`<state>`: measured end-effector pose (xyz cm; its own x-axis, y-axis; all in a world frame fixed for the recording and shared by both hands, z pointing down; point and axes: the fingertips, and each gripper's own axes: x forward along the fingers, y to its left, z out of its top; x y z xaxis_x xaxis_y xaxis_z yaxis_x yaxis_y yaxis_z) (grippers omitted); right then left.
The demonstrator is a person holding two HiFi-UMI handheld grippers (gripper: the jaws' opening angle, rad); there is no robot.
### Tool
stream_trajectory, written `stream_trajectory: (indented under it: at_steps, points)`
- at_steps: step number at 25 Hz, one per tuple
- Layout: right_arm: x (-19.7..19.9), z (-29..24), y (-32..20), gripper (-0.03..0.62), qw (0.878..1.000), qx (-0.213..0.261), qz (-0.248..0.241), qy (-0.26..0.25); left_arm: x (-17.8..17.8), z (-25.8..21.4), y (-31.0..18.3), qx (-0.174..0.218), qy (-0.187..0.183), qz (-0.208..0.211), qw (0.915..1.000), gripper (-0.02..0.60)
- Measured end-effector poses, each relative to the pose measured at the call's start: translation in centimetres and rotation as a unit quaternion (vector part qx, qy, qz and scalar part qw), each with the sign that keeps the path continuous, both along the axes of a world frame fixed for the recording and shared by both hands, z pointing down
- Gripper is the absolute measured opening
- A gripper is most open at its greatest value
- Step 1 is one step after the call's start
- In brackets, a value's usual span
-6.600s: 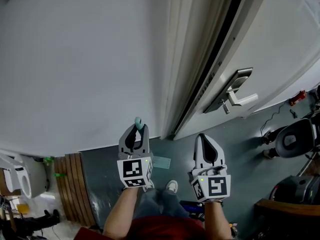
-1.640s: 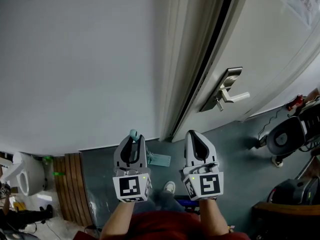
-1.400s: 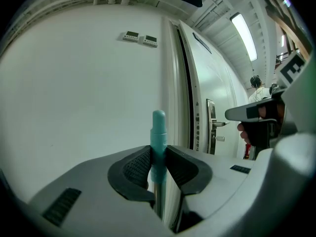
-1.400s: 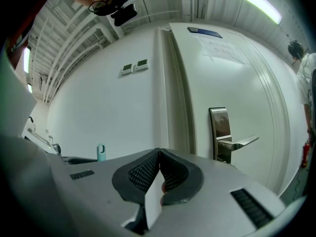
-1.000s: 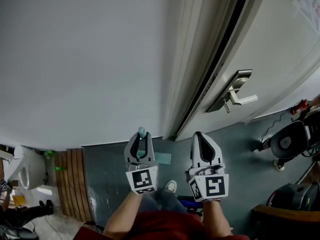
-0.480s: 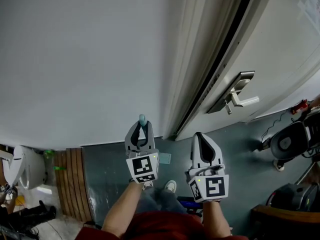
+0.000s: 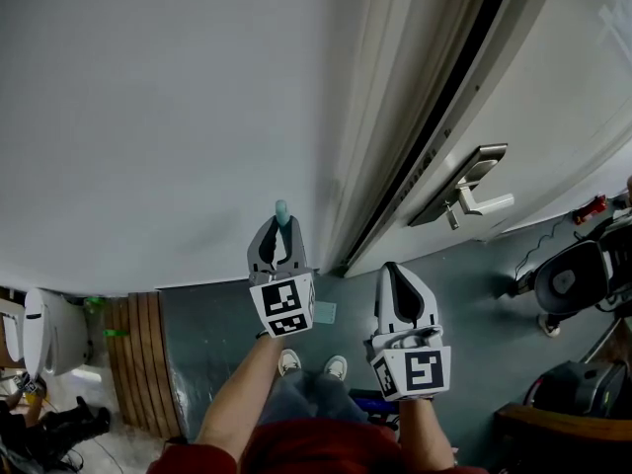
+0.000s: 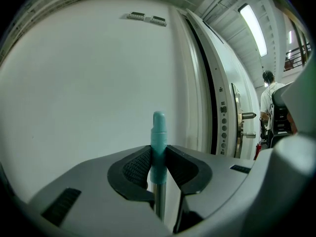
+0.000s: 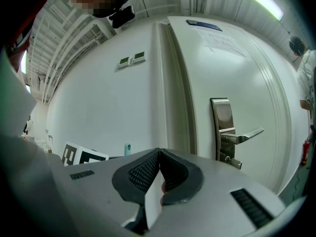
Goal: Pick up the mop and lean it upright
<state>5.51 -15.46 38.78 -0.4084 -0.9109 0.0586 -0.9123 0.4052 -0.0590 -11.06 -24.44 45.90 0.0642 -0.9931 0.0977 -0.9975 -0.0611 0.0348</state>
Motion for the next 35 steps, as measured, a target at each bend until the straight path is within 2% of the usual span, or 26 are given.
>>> stream_trajectory:
  at_steps: [8,16,31,35]
  points:
    - [-0.3,0.2,-0.8,0.017,1.0,-0.004,-0.001,0.0,-0.1,0.6,-2.6,-0.005,-0.014,-0.003,0.9999,0.107]
    - [-0.1,0.5,-1.4,0.017,1.0,-0.006,-0.001,-0.001,-0.2,1.0,-4.5,-0.013,-0.011,-0.005,0.9998,0.109]
    - [0.0,0.4,-1.6,0.017,1.0,-0.005,-0.004,0.003,-0.5,1.1,-5.2,-0.015,-0.017,-0.005,0.9997,0.11]
    - [0.0,0.5,-1.4,0.017,1.0,-0.006,-0.004,0.003,0.0,0.8,-4.9,-0.002,-0.027,0.007,0.9996,0.12]
